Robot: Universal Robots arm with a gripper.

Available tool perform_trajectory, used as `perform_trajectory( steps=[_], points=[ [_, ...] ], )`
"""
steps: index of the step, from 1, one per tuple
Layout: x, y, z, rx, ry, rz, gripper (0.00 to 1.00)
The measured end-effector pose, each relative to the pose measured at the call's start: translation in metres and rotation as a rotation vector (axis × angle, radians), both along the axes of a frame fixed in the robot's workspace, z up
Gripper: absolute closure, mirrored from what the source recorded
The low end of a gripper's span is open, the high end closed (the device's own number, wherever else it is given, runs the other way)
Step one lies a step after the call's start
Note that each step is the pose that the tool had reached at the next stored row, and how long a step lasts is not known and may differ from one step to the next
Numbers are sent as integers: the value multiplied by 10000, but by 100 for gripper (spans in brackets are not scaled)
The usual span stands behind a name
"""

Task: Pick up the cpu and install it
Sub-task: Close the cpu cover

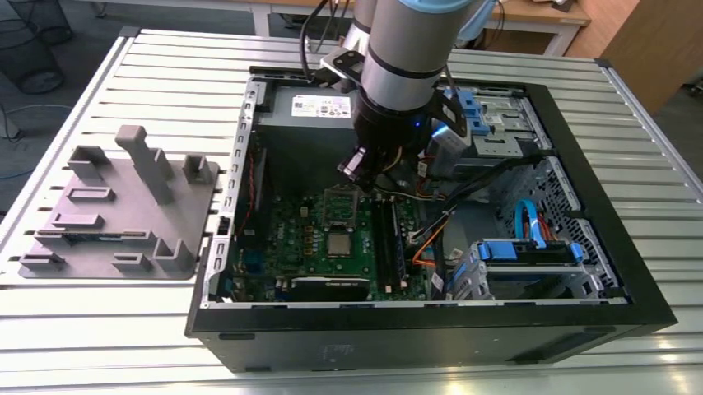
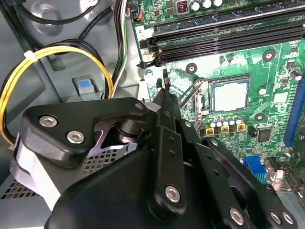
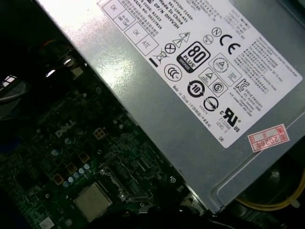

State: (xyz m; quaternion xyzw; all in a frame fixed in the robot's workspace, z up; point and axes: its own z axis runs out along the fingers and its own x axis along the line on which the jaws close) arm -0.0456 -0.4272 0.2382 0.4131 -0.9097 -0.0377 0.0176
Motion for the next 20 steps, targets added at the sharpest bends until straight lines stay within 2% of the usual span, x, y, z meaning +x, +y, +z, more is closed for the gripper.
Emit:
perform_trajectory(
  steps=[20],
  points=[
    [-1, -8, 42, 1, -1, 900, 89]
  ],
)
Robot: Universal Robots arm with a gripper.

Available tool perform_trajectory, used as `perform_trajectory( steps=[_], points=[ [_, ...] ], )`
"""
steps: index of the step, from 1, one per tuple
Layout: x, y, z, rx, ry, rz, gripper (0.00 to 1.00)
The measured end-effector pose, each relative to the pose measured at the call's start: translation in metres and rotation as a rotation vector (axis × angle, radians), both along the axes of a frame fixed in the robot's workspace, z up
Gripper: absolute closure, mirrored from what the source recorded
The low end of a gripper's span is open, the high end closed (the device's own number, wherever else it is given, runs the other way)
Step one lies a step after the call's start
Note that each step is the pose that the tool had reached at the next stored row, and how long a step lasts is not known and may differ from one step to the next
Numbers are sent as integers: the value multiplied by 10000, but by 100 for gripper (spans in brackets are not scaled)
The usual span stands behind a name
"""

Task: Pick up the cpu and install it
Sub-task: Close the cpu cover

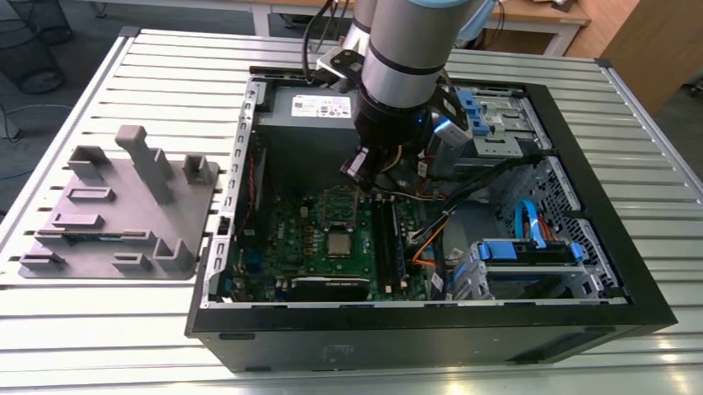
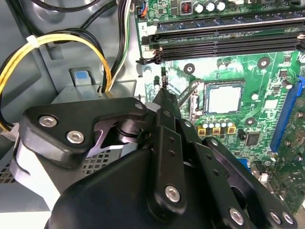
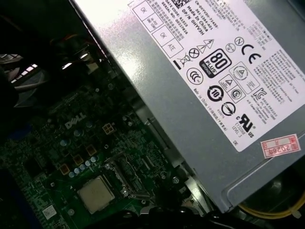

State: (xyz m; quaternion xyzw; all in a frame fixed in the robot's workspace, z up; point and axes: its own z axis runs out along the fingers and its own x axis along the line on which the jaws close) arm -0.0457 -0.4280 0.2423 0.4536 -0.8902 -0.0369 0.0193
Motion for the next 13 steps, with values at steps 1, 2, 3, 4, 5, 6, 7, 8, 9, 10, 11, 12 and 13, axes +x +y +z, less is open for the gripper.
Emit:
perform_trajectory(
  steps=[1, 2, 3, 4, 5, 6, 7, 8, 9, 10, 11, 12, 13],
  points=[
    [0, -2, 3, 0, 0, 45, 89],
    [0, -3, 6, 0, 0, 85, 89],
    [0, -4, 8, 0, 0, 126, 89],
    [0, -5, 10, 0, 0, 168, 89],
    [0, -7, 12, 0, 0, 209, 89],
    [0, -8, 15, 0, 0, 249, 89],
    [0, -10, 17, -1, 1, 286, 89],
    [0, -11, 18, -1, 1, 321, 89],
    [0, -13, 18, 1, 1, 351, 89],
    [0, -15, 19, 3, 1, 378, 89],
    [0, -16, 19, 7, 0, 405, 89],
    [0, -18, 19, 10, 1, 430, 89],
    [0, -20, 20, 13, 0, 455, 89]
  ],
)
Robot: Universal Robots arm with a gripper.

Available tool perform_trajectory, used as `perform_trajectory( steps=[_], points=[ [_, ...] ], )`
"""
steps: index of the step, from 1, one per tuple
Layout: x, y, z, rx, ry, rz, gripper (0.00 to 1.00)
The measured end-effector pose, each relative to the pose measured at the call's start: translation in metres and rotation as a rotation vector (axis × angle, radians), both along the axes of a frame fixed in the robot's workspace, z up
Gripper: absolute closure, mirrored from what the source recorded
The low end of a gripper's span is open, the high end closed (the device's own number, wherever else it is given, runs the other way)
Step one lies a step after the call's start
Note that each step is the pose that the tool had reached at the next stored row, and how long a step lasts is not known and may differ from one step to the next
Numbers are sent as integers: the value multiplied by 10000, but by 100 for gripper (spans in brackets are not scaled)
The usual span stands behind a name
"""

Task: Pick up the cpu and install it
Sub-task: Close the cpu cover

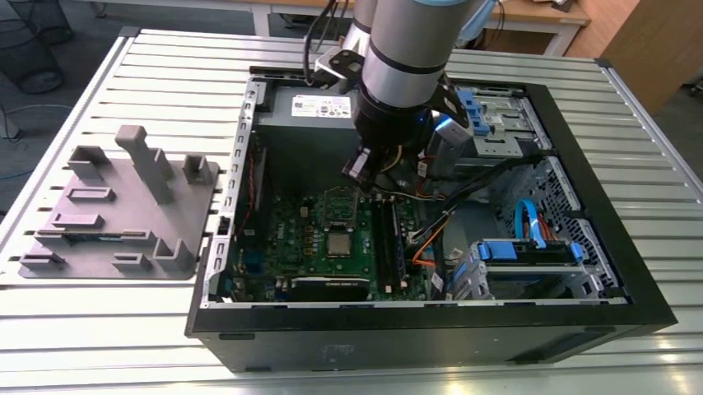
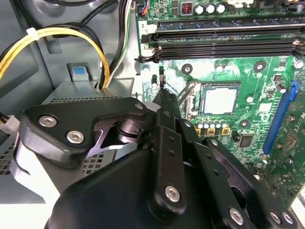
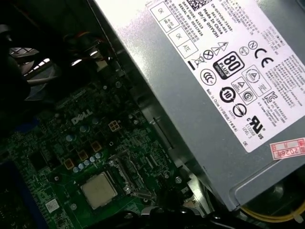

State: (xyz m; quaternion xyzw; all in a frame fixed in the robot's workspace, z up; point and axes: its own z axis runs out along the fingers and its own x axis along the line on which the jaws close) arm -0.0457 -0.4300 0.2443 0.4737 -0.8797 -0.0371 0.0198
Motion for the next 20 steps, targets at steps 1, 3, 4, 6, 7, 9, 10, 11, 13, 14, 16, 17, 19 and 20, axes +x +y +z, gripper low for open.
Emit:
perform_trajectory(
  steps=[1, 3, 4, 6, 7, 9, 10, 11, 13, 14, 16, 17, 19, 20],
  points=[
    [0, -2, 1, 3, 0, 26, 89],
    [0, -4, 3, 11, 0, 68, 89],
    [0, -6, 5, 17, 0, 86, 89],
    [0, -8, 9, 32, 0, 117, 89],
    [0, -9, 11, 41, -1, 130, 89],
    [0, -11, 15, 57, -1, 153, 89],
    [0, -12, 17, 63, 0, 164, 89],
    [0, -13, 19, 67, 1, 176, 89],
    [0, -19, 19, 79, 0, 204, 89],
    [0, -23, 19, 83, 0, 221, 89],
    [0, -32, 20, 92, 0, 257, 89],
    [0, -37, 21, 97, 0, 274, 89],
    [0, -43, 23, 110, 0, 306, 89],
    [0, -45, 24, 117, 0, 320, 89]
  ],
)
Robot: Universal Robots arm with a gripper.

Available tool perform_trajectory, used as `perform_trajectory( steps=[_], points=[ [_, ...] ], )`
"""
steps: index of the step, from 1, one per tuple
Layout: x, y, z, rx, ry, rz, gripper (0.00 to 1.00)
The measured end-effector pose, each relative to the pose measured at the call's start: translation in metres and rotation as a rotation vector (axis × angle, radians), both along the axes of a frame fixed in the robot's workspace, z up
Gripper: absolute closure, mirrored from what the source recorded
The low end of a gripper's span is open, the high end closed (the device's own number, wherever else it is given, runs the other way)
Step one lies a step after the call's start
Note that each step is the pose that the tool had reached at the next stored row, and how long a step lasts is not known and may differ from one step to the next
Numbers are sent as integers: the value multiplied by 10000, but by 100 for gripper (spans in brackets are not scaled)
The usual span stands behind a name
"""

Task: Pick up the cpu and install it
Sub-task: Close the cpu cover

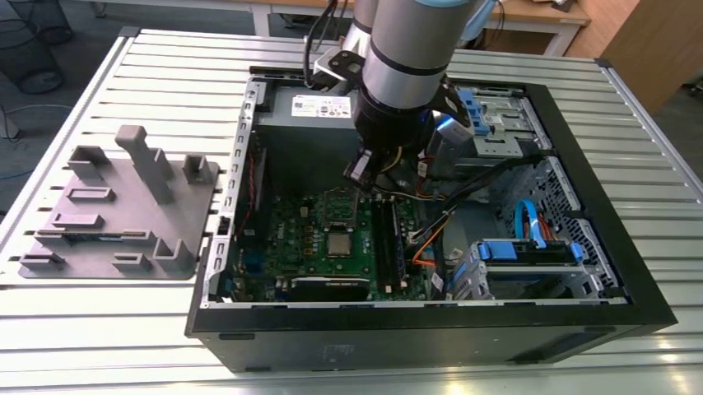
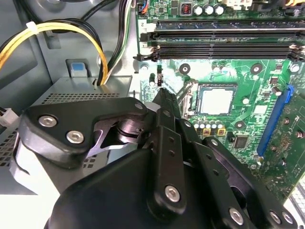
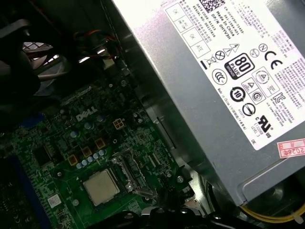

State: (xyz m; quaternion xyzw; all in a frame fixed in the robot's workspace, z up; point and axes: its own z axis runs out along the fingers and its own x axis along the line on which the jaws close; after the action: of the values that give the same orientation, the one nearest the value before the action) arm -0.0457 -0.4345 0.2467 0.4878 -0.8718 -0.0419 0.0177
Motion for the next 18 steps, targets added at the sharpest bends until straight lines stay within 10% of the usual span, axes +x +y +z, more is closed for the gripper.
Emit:
perform_trajectory(
  steps=[18],
  points=[
    [0, -51, 18, 83, 0, 173, 89]
  ],
)
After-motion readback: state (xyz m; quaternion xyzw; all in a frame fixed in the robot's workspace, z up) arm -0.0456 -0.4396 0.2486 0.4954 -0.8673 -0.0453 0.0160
